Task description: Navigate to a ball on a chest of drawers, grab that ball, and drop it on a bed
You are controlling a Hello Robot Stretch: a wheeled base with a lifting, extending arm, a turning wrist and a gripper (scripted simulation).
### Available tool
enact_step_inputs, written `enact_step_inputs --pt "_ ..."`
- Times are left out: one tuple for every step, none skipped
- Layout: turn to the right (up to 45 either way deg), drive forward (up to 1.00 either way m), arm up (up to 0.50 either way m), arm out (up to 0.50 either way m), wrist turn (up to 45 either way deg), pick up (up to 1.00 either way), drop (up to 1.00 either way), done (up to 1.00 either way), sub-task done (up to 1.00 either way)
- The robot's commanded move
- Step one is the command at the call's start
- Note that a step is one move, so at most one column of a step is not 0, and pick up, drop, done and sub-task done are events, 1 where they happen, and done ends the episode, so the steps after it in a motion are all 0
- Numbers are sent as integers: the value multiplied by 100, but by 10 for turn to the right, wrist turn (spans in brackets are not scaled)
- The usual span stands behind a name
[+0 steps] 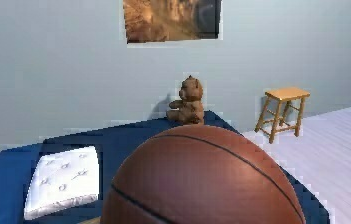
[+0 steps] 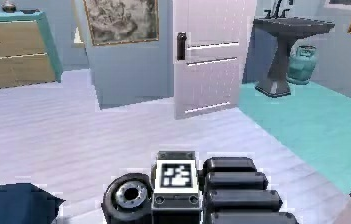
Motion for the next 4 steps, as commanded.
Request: enact_step_inputs --pt "450 0 0 0 0 0 0 0 0" --pt "-450 0 0 0 0 0 0 0 0" --pt "-450 0 0 0 0 0 0 0 0" --pt "-420 0 0 0 0 0 0 0 0"
